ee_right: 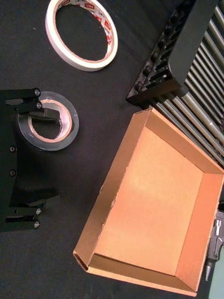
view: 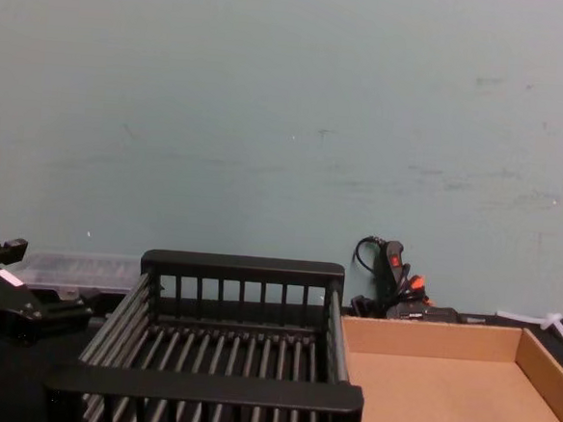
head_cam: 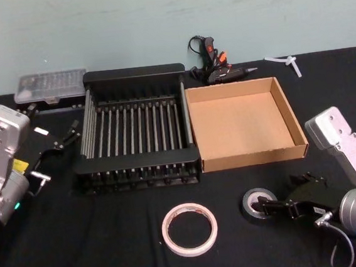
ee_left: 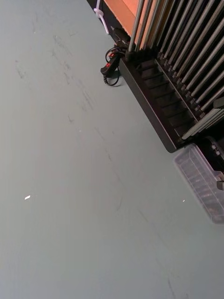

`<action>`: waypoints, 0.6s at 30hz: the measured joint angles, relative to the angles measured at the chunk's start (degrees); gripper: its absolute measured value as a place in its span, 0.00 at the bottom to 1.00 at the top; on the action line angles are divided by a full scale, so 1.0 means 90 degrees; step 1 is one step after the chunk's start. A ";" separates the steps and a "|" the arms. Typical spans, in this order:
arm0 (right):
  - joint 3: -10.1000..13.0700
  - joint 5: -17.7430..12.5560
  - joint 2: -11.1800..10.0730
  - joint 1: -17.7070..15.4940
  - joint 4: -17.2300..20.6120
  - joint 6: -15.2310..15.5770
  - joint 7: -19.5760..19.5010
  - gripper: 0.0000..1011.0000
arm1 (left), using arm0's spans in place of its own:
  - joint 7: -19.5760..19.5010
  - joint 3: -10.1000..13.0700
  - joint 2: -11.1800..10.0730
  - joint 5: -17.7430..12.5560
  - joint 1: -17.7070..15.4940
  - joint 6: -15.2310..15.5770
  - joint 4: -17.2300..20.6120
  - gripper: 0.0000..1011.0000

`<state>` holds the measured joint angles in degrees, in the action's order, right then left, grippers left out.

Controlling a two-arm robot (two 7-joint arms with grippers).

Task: Pick up the white tape and place it into the black box , Pick up the silver tape and place it into the brown box.

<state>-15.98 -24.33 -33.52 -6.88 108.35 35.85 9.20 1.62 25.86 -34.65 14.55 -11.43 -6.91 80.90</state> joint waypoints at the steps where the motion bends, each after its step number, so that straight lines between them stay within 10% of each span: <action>1: -0.0002 0.0013 0.0009 0.0006 -0.0013 0.0011 0.0008 0.99 | 0.0000 0.0000 0.0000 0.0000 0.0000 0.0000 0.0000 0.99; 18: 0.0015 0.0230 0.0257 0.0185 -0.0297 0.0104 0.0227 0.99 | 0.0000 0.0000 0.0000 0.0000 0.0000 0.0000 0.0000 0.99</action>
<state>-15.84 -22.26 -31.21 -5.21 105.68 36.78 11.24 1.62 25.86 -34.65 14.55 -11.43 -6.91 80.90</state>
